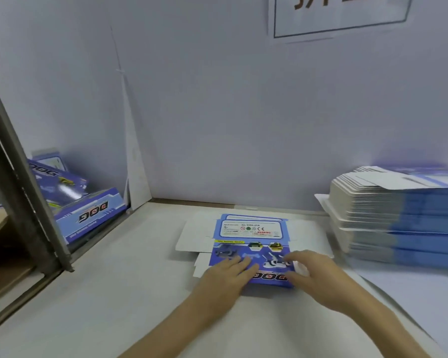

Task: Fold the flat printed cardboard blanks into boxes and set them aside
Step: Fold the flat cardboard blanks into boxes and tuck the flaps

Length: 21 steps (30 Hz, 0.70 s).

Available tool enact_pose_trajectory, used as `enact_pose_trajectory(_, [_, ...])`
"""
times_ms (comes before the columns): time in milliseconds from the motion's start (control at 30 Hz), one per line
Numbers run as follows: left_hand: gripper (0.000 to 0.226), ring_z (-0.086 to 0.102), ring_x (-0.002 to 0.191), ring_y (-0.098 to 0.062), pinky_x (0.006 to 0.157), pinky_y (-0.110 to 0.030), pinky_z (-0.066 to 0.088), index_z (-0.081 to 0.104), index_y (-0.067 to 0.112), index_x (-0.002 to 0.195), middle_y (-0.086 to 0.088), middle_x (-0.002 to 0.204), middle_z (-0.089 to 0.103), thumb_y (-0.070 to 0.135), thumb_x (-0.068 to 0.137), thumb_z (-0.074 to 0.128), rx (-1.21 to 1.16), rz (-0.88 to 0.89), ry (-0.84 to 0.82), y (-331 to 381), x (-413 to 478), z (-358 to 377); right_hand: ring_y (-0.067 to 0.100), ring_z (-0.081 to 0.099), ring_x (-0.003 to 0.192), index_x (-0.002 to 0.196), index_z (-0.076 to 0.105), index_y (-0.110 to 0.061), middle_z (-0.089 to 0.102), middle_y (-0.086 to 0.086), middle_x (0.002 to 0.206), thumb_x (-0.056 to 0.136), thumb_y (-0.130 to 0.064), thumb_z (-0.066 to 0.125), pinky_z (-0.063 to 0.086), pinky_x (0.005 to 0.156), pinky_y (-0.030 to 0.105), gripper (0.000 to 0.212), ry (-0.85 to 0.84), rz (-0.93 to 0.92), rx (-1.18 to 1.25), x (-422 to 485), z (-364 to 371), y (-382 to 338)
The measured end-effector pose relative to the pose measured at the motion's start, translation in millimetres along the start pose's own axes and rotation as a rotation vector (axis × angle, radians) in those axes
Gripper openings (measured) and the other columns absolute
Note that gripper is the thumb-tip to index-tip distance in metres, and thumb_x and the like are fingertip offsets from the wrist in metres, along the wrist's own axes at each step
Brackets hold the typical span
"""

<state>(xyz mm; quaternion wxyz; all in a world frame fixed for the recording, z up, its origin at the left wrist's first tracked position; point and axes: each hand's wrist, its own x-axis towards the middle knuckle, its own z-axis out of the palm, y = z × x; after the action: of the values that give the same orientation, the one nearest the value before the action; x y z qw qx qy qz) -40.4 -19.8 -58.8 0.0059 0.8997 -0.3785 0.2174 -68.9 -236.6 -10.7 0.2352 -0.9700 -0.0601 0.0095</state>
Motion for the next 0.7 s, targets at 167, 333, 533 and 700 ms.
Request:
enact_pose_trajectory(167, [0.026,0.070,0.064,-0.014,0.046,-0.022,0.052,0.075,0.014,0.099,0.003,0.083,0.075,0.009,0.076,0.064,-0.160,-0.080,0.321,-11,1,-46,0.013,0.049,0.123,0.135,0.053,-0.020,0.050,-0.005,0.137,0.095,-0.014,0.059,0.032,0.094,0.012,0.041,0.618,-0.120,0.324,-2,-21,-2])
enact_pose_trajectory(333, [0.019,0.061,0.060,-0.011,0.051,-0.011,0.044,0.063,0.019,0.108,0.009,0.078,0.067,0.021,0.101,0.045,-0.431,-0.430,0.759,-22,32,-113,0.000,0.044,0.124,0.146,0.037,-0.028,0.045,-0.010,0.142,0.097,-0.032,0.051,0.035,0.100,0.010,0.051,0.876,-0.119,0.770,-11,-49,-9])
enact_pose_trajectory(533, [0.019,0.068,0.090,-0.002,0.065,-0.015,0.055,0.055,0.039,0.107,0.019,0.093,0.072,0.024,0.098,0.048,-1.184,-0.548,0.758,-1,58,-122,-0.001,0.066,0.100,0.136,0.045,-0.034,0.066,-0.013,0.119,0.096,-0.035,0.050,0.053,0.075,0.015,0.040,0.539,-0.166,1.039,-14,-47,-18])
enact_pose_trajectory(700, [0.048,0.060,0.113,-0.011,0.067,-0.018,0.057,0.039,0.033,0.142,0.010,0.125,0.058,0.025,0.096,0.050,-1.251,-0.605,0.666,11,70,-114,0.011,0.072,0.093,0.130,0.050,-0.036,0.071,-0.014,0.107,0.095,-0.027,0.054,0.058,0.059,0.024,0.037,0.567,-0.194,1.147,-16,-54,-15])
